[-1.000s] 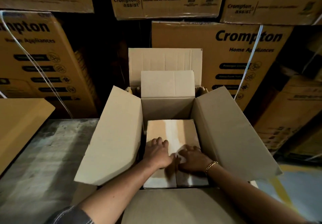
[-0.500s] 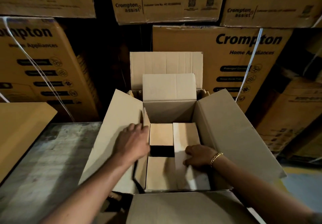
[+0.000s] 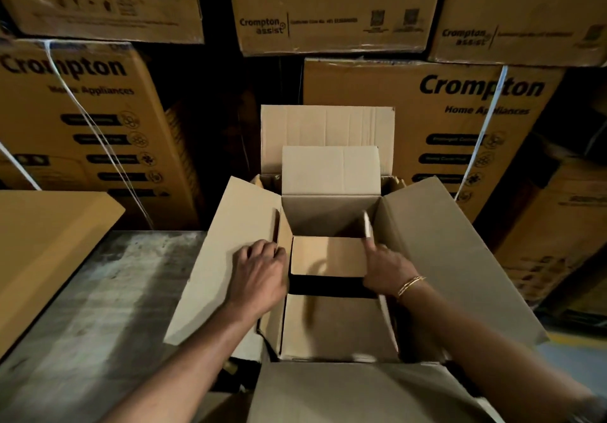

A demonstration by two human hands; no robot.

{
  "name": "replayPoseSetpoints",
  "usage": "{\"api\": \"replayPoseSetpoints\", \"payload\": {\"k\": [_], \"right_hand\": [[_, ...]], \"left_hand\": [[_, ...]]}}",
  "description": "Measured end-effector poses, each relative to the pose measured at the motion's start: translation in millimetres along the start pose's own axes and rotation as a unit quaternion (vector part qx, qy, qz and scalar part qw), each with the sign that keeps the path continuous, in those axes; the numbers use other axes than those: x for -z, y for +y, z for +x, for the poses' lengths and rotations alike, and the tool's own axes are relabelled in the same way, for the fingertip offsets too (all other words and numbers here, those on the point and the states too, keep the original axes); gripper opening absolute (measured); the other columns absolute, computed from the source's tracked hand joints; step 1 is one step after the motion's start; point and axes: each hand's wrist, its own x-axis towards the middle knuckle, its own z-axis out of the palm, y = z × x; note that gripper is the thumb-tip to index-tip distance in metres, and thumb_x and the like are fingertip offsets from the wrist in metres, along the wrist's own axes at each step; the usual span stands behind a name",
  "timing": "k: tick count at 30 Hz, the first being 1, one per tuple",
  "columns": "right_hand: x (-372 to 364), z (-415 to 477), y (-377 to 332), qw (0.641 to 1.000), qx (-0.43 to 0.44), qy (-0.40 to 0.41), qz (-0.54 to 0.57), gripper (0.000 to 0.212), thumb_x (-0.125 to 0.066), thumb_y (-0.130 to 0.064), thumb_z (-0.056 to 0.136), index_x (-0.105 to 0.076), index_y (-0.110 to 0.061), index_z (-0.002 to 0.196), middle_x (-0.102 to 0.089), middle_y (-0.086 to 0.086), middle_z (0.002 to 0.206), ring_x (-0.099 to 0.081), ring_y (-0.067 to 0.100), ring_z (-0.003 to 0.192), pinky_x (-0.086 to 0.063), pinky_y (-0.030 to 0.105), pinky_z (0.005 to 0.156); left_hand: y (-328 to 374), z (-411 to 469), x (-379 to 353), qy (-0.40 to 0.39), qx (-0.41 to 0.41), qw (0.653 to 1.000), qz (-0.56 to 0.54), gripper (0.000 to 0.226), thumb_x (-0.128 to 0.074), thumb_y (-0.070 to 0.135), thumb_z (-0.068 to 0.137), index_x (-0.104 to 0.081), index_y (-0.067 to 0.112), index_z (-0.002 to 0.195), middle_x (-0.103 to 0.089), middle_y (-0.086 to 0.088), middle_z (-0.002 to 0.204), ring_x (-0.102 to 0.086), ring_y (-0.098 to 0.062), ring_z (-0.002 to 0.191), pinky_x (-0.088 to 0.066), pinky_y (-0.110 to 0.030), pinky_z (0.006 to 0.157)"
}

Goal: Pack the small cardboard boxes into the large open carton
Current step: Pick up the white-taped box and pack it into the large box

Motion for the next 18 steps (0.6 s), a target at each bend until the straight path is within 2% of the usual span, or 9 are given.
{"api": "replayPoseSetpoints", "payload": {"k": [1, 3, 6, 8, 10, 13, 16, 18], "right_hand": [[12, -1, 15, 0.999, -0.017, 0.0, 0.03, 0.079, -0.06, -0.022, 0.085, -0.021, -0.019, 0.154, -0.057, 0.016, 0.134, -0.062, 0.036, 0.114, -0.053, 0.041, 0.089], [31, -4, 41, 0.994, -0.049, 0.016, 0.098, 0.079, -0.062, -0.016, 0.089, -0.021, -0.019, 0.156, -0.063, 0.016, 0.123, -0.062, 0.033, 0.108, -0.05, 0.037, 0.086], [43, -10, 70, 0.983, -0.086, 0.049, 0.156, 0.085, -0.064, -0.013, 0.089, -0.014, -0.025, 0.157, -0.064, 0.015, 0.12, -0.061, 0.026, 0.096, -0.051, 0.034, 0.082], [45, -12, 79, 0.982, -0.088, 0.069, 0.15, 0.088, -0.064, -0.014, 0.088, -0.013, -0.025, 0.158, -0.064, 0.014, 0.121, -0.062, 0.026, 0.098, -0.054, 0.037, 0.084], [40, -14, 80, 0.99, -0.071, 0.089, 0.078, 0.087, -0.064, -0.02, 0.087, -0.015, -0.024, 0.159, -0.058, 0.01, 0.132, -0.057, 0.026, 0.112, -0.051, 0.04, 0.093], [15, -16, 72, 0.985, -0.011, 0.083, -0.149, 0.075, -0.057, -0.043, 0.087, -0.028, -0.028, 0.155, -0.025, 0.001, 0.161, -0.029, 0.028, 0.14, -0.032, 0.047, 0.107], [0, -14, 70, 0.969, 0.005, 0.057, -0.24, 0.068, -0.048, -0.049, 0.092, -0.032, -0.027, 0.153, -0.004, 0.004, 0.166, -0.009, 0.032, 0.149, -0.02, 0.052, 0.113], [0, -12, 67, 0.958, -0.006, 0.033, -0.284, 0.069, -0.042, -0.046, 0.096, -0.021, -0.023, 0.158, 0.005, 0.006, 0.168, 0.004, 0.037, 0.152, -0.006, 0.057, 0.119]], "left_hand": [[2, 0, 0, 0.006, 0.005, 1.0, -0.014, 0.052, -0.059, 0.027, 0.076, -0.064, 0.019, 0.128, -0.063, -0.001, 0.127, -0.052, -0.024, 0.12, -0.039, -0.044, 0.092], [-3, 0, 0, 0.021, 0.024, 0.998, -0.048, 0.055, -0.061, 0.019, 0.077, -0.062, 0.016, 0.133, -0.062, -0.002, 0.133, -0.055, -0.024, 0.12, -0.043, -0.043, 0.094], [-12, 2, 4, 0.064, 0.053, 0.992, -0.094, 0.06, -0.061, 0.015, 0.081, -0.056, 0.015, 0.141, -0.056, -0.001, 0.143, -0.055, -0.023, 0.121, -0.047, -0.042, 0.098], [-18, 3, 6, 0.085, 0.063, 0.992, -0.075, 0.059, -0.062, 0.021, 0.084, -0.055, 0.019, 0.142, -0.055, 0.002, 0.144, -0.053, -0.022, 0.122, -0.045, -0.043, 0.096], [-19, 3, 7, 0.079, 0.058, 0.995, -0.021, 0.055, -0.061, 0.03, 0.085, -0.058, 0.022, 0.139, -0.054, 0.002, 0.145, -0.049, -0.024, 0.125, -0.039, -0.045, 0.094], [-8, 0, 1, 0.003, 0.033, 0.998, 0.059, 0.057, -0.057, 0.041, 0.084, -0.057, 0.026, 0.138, -0.043, -0.003, 0.154, -0.035, -0.027, 0.14, -0.028, -0.05, 0.103], [2, -4, -11, -0.043, 0.02, 0.993, 0.113, 0.07, -0.044, 0.048, 0.089, -0.039, 0.02, 0.152, -0.026, -0.007, 0.164, -0.019, -0.029, 0.15, -0.014, -0.055, 0.112], [0, -6, -15, -0.044, 0.021, 0.991, 0.124, 0.072, -0.039, 0.049, 0.091, -0.03, 0.018, 0.156, -0.015, -0.007, 0.167, -0.011, -0.03, 0.152, -0.01, -0.057, 0.114]]}}
